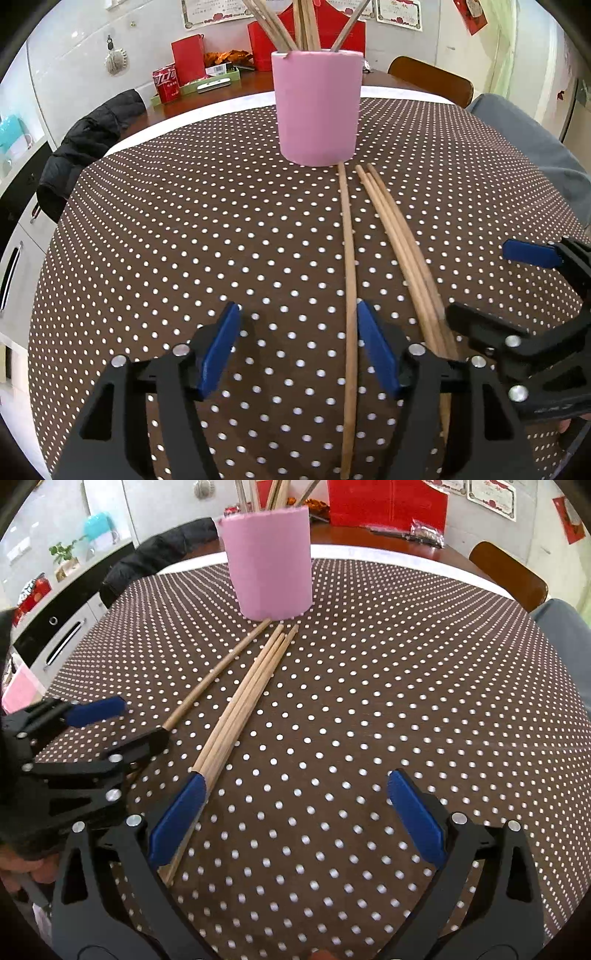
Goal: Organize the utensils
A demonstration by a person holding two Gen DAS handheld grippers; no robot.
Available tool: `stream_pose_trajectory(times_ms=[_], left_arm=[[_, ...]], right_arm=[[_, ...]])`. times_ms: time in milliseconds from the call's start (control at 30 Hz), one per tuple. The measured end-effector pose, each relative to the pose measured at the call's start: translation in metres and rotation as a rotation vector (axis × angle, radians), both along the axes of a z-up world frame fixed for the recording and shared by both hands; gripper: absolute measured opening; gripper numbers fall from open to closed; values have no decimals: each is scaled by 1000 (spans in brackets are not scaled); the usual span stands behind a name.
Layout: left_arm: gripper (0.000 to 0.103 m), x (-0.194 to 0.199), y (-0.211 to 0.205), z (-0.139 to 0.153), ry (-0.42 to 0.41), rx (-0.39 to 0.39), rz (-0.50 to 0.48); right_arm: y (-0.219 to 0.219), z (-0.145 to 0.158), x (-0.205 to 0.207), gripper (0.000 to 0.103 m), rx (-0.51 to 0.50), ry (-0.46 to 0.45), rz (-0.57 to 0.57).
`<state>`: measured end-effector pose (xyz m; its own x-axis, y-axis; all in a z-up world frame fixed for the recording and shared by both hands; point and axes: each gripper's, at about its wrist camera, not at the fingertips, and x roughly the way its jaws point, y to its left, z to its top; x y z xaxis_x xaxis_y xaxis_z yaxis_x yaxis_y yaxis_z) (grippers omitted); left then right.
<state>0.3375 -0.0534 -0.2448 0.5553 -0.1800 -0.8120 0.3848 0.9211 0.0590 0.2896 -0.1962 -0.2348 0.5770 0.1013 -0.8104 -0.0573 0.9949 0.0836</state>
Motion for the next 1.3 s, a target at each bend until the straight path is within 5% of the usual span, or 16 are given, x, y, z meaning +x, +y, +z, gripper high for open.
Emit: stream_pose_trajectory(times_ms=[433, 667, 867, 967, 1033, 1067, 1233, 1300], left_arm=[[73, 13, 14, 0, -13, 39, 5], [73, 18, 13, 4, -21, 56, -4], [73, 18, 12, 4, -19, 68, -12], [73, 21, 8, 5, -20, 81, -24], [73, 26, 3, 7, -20, 93, -40], [73, 28, 1, 8, -20, 98, -46], [72, 42, -18, 5, 33, 101, -103], [61, 39, -18, 5, 47, 74, -114]], right_arm=[[8, -2, 5, 97, -161, 26, -8], [-7, 6, 5, 97, -33, 0, -22], [16, -2, 7, 96, -112, 38, 23], [16, 1, 5, 83, -94, 45, 53], [21, 5, -2, 52, -101, 43, 61], [20, 7, 0, 45, -104, 44, 61], [17, 10, 6, 30, -111, 62, 119], [11, 9, -1, 29, -122, 74, 166]])
